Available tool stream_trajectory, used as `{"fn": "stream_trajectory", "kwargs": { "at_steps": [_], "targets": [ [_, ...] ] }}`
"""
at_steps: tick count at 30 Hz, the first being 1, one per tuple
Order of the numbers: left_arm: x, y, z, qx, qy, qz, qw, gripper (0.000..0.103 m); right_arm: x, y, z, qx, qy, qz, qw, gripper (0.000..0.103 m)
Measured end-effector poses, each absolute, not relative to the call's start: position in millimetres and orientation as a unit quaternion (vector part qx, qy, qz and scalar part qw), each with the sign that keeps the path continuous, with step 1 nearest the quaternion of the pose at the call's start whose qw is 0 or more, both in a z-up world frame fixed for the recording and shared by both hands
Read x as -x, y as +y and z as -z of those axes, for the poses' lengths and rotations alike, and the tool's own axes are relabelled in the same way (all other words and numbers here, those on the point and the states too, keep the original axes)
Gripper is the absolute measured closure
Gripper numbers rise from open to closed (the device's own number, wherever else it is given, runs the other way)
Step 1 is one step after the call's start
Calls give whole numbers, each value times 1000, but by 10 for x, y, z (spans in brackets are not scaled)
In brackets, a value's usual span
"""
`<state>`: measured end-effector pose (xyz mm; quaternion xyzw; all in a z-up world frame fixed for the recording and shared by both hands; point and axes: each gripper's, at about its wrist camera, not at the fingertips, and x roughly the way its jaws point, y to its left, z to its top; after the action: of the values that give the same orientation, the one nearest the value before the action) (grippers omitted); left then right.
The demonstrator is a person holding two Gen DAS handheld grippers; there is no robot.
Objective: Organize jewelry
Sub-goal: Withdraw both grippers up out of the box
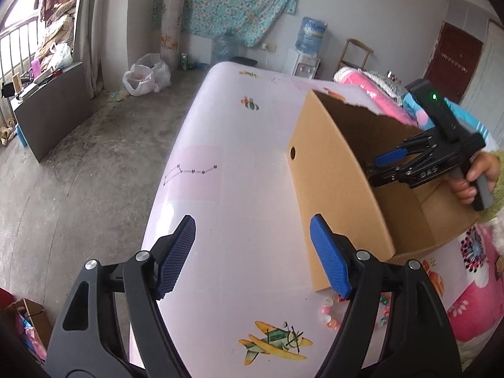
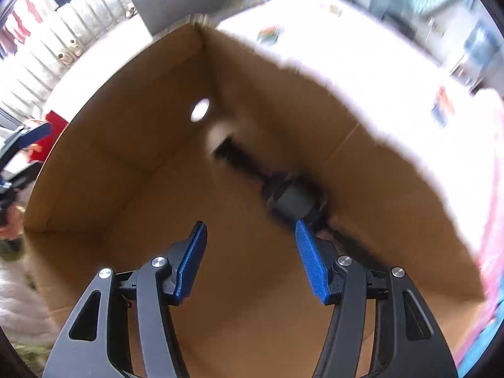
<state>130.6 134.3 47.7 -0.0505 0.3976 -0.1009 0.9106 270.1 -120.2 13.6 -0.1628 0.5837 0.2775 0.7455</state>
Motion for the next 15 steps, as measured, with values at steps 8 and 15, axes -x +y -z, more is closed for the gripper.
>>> {"fn": "stream_trajectory", "kwargs": {
  "at_steps": [8,15],
  "targets": [
    [-1168,1127,-288,51,428,115,895,28,-2899,-1331,72,105,612,-244,745,46],
    [-919,1106,-240,48,440,101,891,26,-2687,-1500,-359,97,580,-238,773,46]
  ]
}}
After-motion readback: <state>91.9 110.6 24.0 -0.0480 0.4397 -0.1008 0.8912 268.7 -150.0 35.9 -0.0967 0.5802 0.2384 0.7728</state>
